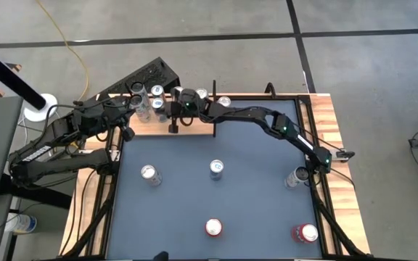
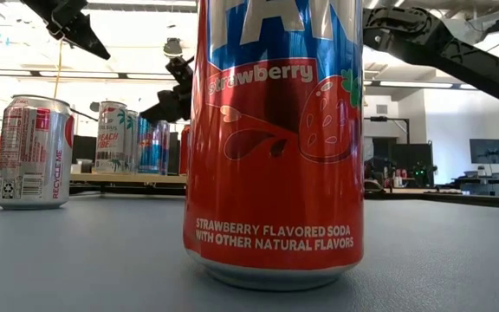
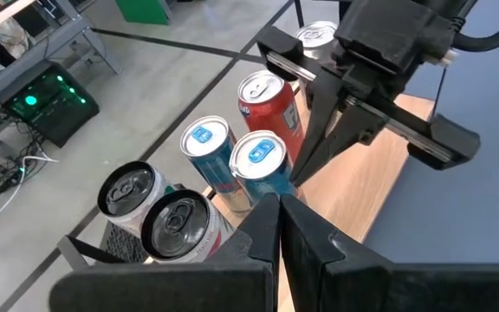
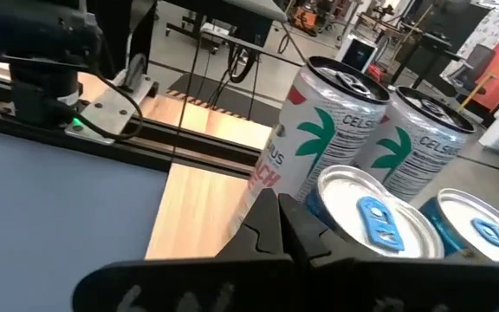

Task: Place canned beverage on shelf
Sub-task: Put the left blue soda can on the shelf aligned with the other blue soda can, then put the left red soda can on the shelf aligned with the other red soda can

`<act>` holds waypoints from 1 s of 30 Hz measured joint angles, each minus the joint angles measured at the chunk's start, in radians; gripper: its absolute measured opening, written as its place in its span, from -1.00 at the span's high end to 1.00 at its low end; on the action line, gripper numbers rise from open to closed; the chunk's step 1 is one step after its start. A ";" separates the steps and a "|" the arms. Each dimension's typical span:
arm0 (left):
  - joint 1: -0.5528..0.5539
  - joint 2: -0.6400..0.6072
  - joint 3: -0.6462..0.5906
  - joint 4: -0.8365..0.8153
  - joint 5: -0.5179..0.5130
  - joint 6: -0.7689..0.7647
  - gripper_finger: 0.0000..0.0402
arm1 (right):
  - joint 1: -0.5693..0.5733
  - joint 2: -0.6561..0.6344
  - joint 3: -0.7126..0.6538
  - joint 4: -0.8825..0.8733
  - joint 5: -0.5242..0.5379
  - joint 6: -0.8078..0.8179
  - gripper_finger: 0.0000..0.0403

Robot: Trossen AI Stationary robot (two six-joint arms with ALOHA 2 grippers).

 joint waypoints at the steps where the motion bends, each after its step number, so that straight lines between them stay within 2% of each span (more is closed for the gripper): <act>1: 0.000 0.000 0.000 0.000 0.000 -0.001 1.00 | 0.002 0.000 0.000 -0.001 0.000 0.000 1.00; 6: 0.000 0.000 0.000 -0.005 0.001 -0.008 1.00 | 0.024 -0.023 0.000 -0.060 0.000 -0.002 1.00; 10: 0.000 0.000 0.000 -0.005 0.038 -0.011 1.00 | 0.041 -0.103 0.001 -0.207 -0.008 -0.004 1.00; 14: 0.000 -0.001 -0.011 0.006 0.077 -0.011 1.00 | 0.044 -0.211 0.002 -0.424 -0.068 -0.009 1.00; 19: 0.000 0.000 -0.097 0.043 0.146 -0.011 1.00 | 0.047 -0.365 0.002 -0.741 -0.154 -0.010 1.00; 26: -0.031 -0.007 -0.217 0.243 0.299 0.004 1.00 | 0.117 -0.569 -0.012 -1.187 -0.141 0.038 1.00; 30: -0.078 -0.014 -0.235 0.334 0.394 0.011 1.00 | 0.211 -0.725 -0.142 -1.288 -0.025 0.146 1.00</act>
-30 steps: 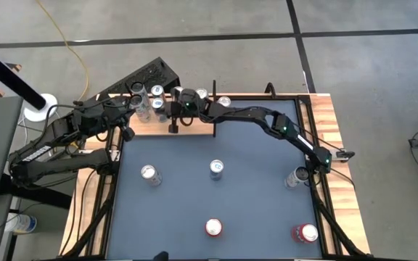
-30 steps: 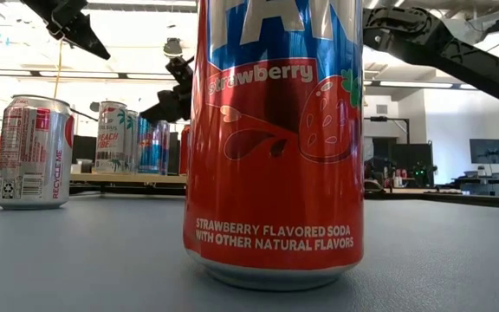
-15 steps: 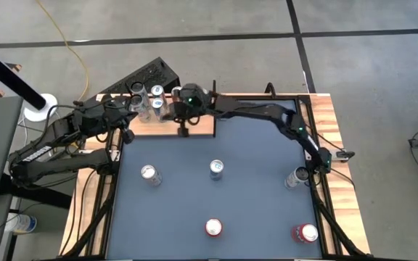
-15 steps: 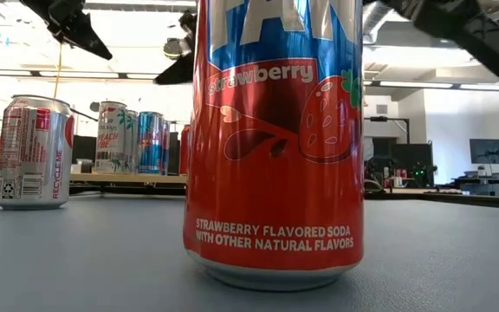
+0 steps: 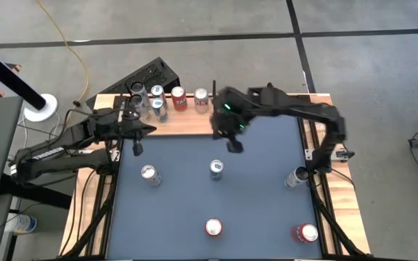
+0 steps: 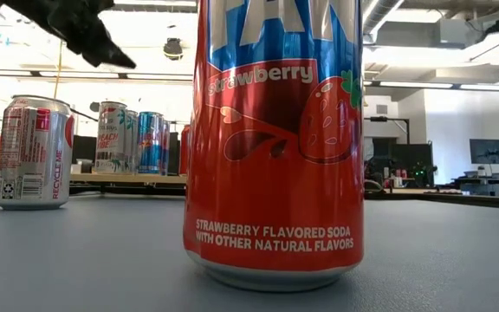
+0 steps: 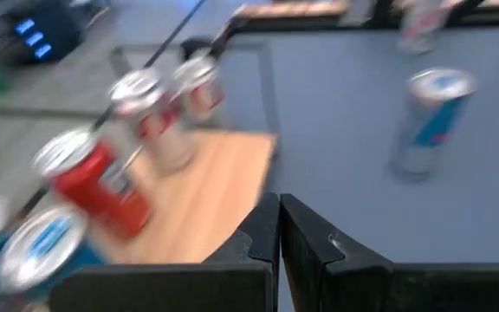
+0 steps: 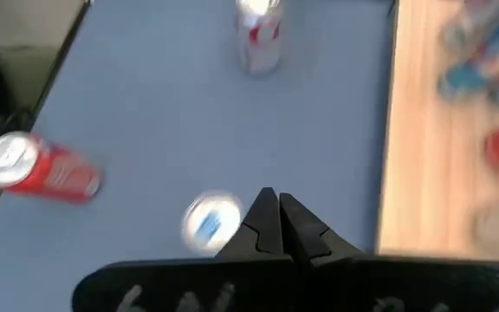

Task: Place canned beverage on shelf
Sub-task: Put the left red soda can on the shelf aligned with the other red soda can

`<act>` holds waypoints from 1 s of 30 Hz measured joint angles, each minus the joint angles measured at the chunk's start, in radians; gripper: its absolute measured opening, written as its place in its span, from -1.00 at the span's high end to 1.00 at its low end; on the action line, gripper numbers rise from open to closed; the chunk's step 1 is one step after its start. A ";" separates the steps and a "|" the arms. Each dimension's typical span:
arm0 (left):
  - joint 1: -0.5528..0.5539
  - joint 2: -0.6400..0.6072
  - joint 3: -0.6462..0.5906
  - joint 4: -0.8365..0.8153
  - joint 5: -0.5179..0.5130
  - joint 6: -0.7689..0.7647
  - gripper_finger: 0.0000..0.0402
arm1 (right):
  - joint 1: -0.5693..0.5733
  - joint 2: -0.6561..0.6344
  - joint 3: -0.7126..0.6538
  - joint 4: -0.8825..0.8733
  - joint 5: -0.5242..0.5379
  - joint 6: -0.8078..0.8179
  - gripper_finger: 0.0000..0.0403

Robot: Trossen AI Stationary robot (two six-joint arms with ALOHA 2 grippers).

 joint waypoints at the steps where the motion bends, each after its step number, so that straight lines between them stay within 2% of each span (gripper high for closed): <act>1: -0.014 -0.006 -0.006 0.026 0.019 0.000 1.00 | 0.030 -0.048 -0.057 0.002 0.041 0.038 1.00; 5: -0.066 -0.062 -0.062 0.159 0.068 0.000 1.00 | 0.162 -0.257 -0.336 0.119 0.197 0.227 1.00; 10: -0.092 -0.172 -0.158 0.317 0.103 -0.028 1.00 | 0.333 -0.501 -0.657 0.324 0.311 0.476 1.00; 13: -0.092 -0.245 -0.210 0.391 0.099 -0.049 1.00 | 0.427 -0.611 -0.793 0.386 0.356 0.606 1.00; 16: -0.092 -0.316 -0.242 0.396 0.093 -0.049 1.00 | 0.497 -0.686 -0.883 0.447 0.415 0.693 1.00; 20: -0.092 -0.405 -0.281 0.395 0.093 -0.048 1.00 | 0.556 -0.713 -0.937 0.523 0.476 0.707 1.00; 24: -0.092 -0.475 -0.311 0.375 0.092 -0.046 1.00 | 0.566 -0.678 -0.946 0.625 0.483 0.654 1.00; 27: -0.092 -0.527 -0.343 0.381 0.091 -0.046 1.00 | 0.565 -0.614 -0.947 0.739 0.457 0.608 1.00; 30: -0.092 -0.541 -0.363 0.385 0.082 -0.042 1.00 | 0.565 -0.546 -0.947 0.873 0.372 0.554 1.00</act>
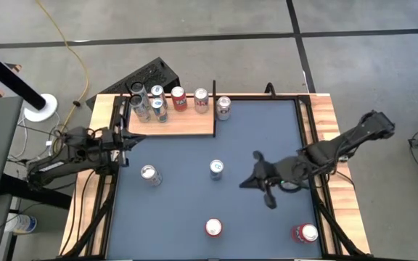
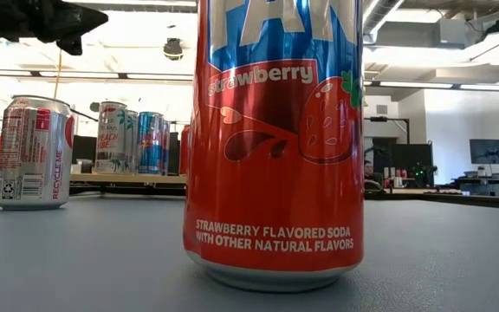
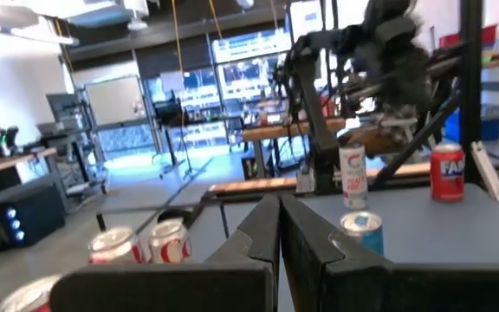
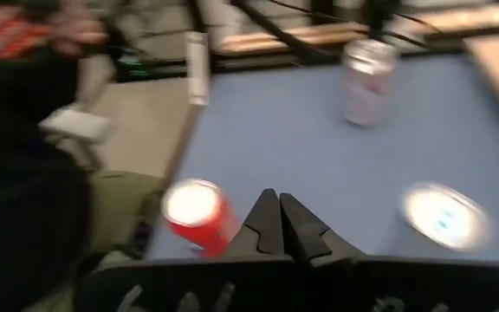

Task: Place canned beverage on shelf
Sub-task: Put the left red soda can on the shelf aligned with the other red soda can

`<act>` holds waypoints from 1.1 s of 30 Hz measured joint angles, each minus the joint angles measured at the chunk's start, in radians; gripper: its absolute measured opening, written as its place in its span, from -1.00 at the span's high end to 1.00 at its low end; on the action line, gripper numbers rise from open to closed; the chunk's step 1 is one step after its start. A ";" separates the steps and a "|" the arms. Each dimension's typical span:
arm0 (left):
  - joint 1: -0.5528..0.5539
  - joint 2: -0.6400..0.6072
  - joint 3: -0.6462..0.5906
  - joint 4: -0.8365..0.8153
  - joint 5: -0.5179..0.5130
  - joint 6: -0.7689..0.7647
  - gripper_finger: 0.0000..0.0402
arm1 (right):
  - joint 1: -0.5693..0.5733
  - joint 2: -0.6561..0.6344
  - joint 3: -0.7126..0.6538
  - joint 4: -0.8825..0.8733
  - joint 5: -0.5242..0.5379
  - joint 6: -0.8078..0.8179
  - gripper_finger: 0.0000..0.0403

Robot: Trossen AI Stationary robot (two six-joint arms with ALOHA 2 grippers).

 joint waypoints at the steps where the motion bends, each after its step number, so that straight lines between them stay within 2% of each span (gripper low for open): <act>1: 0.000 0.004 -0.002 -0.007 -0.003 -0.002 1.00 | 0.000 0.021 0.000 0.043 -0.039 -0.024 1.00; 4: 0.000 0.007 -0.002 -0.006 -0.008 0.005 1.00 | 0.001 0.088 0.000 0.192 -0.125 -0.103 1.00; 9: 0.000 0.002 -0.002 -0.008 -0.022 0.008 1.00 | 0.000 0.200 0.001 0.369 -0.144 -0.214 0.99; 14: 0.000 0.001 -0.002 -0.017 -0.042 -0.007 1.00 | -0.018 0.299 0.029 0.438 -0.154 -0.266 0.79; 22: 0.000 0.003 -0.001 -0.101 -0.077 -0.033 1.00 | -0.019 0.430 0.202 0.302 -0.194 -0.242 0.16; 26: 0.000 0.003 0.000 -0.172 -0.114 -0.051 1.00 | -0.010 0.487 0.303 0.151 -0.197 -0.195 -0.12; 30: 0.000 0.003 -0.001 -0.233 -0.153 -0.083 1.00 | -0.005 0.556 0.396 0.034 -0.197 -0.185 -0.25; 33: 0.001 0.003 -0.054 -0.149 -0.129 -0.091 1.00 | 0.007 0.588 0.449 0.016 -0.202 -0.194 -0.26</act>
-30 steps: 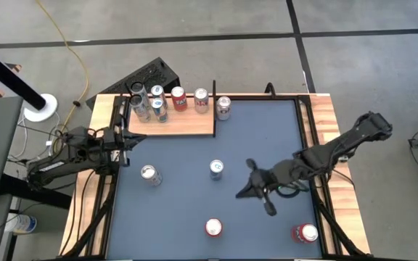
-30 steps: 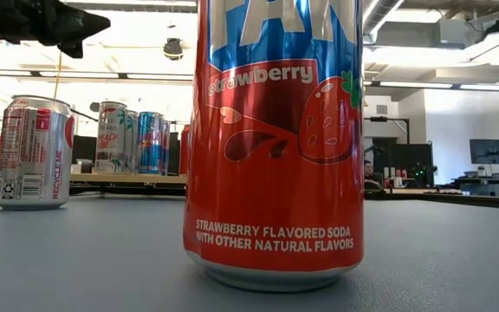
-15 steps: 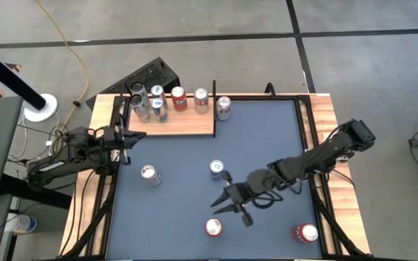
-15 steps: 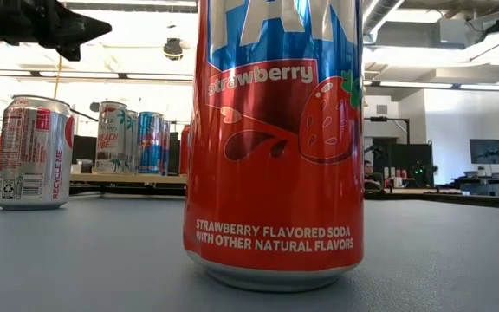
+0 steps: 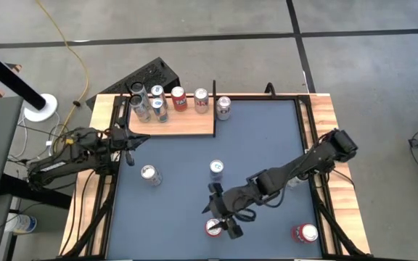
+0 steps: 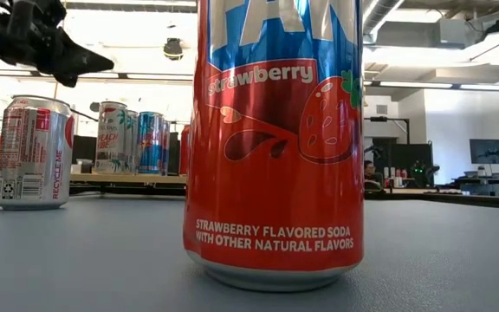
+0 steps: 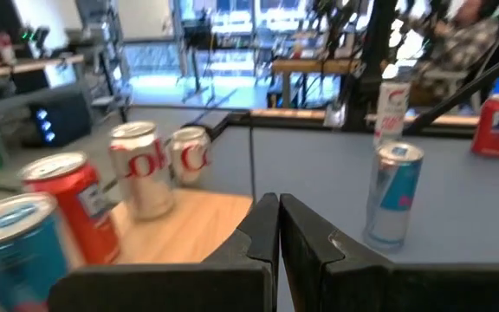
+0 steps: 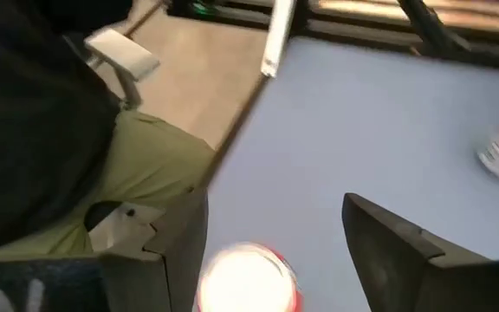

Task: Place canned beverage on shelf
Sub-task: Put the left red soda can on the shelf aligned with the other red soda can

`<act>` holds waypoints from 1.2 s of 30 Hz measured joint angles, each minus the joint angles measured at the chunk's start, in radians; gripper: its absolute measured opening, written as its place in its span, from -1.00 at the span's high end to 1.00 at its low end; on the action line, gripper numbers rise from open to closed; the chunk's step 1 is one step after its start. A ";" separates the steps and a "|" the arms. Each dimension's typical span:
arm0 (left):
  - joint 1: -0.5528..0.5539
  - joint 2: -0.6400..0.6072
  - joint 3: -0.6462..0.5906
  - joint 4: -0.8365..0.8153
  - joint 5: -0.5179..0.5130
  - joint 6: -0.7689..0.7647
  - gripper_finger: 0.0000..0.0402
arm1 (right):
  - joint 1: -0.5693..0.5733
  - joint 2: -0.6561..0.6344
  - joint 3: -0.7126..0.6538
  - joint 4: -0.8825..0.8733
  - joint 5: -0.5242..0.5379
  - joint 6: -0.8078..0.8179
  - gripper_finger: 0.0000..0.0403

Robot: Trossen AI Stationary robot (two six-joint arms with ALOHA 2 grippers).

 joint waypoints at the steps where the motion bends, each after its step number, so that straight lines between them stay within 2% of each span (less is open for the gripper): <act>1: 0.000 0.000 -0.036 0.056 0.010 -0.002 1.00 | 0.005 0.007 0.010 -0.006 -0.014 -0.008 -0.27; 5: 0.000 0.001 -0.148 0.256 0.006 0.000 1.00 | 0.009 0.013 0.016 -0.040 -0.035 -0.011 -0.27; 8: 0.000 0.000 -0.160 0.306 0.006 0.001 1.00 | 0.005 0.006 0.016 -0.058 -0.033 -0.010 -0.27; 26: -0.001 0.000 -0.162 0.220 0.151 0.018 1.00 | -0.005 0.056 -0.005 -0.034 -0.068 -0.061 -0.27; 36: -0.001 0.000 -0.162 0.180 0.089 0.041 0.94 | 0.008 0.078 -0.007 -0.090 -0.065 -0.063 -0.27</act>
